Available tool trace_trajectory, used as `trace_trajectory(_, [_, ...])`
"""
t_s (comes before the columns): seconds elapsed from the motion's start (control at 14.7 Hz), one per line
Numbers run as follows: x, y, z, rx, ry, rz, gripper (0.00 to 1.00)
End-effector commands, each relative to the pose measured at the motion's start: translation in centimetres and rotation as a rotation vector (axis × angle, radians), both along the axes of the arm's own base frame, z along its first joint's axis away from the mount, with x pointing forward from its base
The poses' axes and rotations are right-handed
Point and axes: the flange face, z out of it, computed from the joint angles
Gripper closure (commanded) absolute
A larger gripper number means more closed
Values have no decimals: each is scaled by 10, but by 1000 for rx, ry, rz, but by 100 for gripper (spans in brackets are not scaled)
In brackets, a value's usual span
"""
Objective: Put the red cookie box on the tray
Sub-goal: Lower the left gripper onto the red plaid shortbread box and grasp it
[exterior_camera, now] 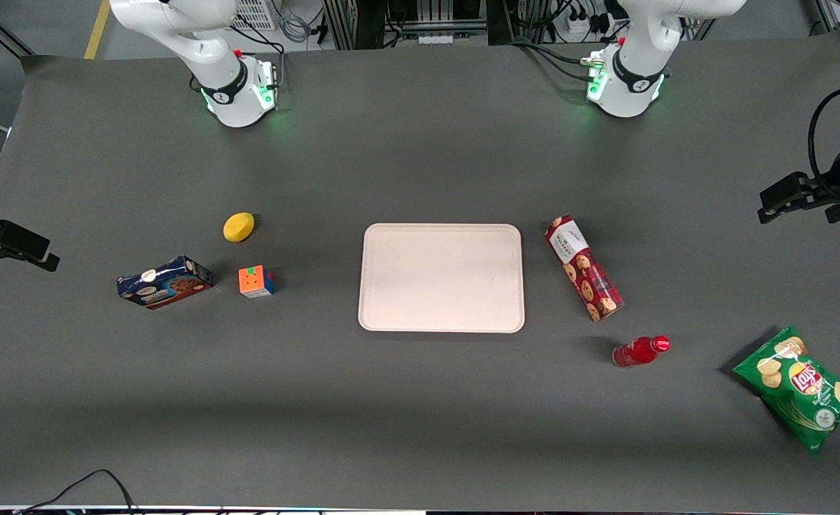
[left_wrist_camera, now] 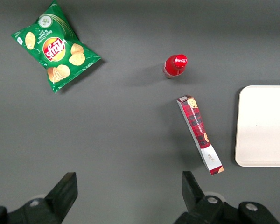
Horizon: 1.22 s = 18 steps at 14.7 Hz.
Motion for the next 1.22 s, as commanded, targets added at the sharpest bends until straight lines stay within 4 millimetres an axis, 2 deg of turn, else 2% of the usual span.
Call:
trace_trajectory(0.0, [-3,0,1,-2,9,-21,0])
trace_trajectory(0.2, [0,-1,-11,0,30,-14,0])
trace_trajectory(0.34, [3,-6,-37,-26,68,-3,0])
trace_trajectory(0.48, [7,-10,-78,-63,74,52,0])
trace_trajectory(0.61, [5,-20,-132,-80,52,133,0])
trace_trajectory(0.82, [-5,-74,-188,-88,33,264,0])
trace_trajectory(1.16, [-24,-128,-277,-101,-12,429,0])
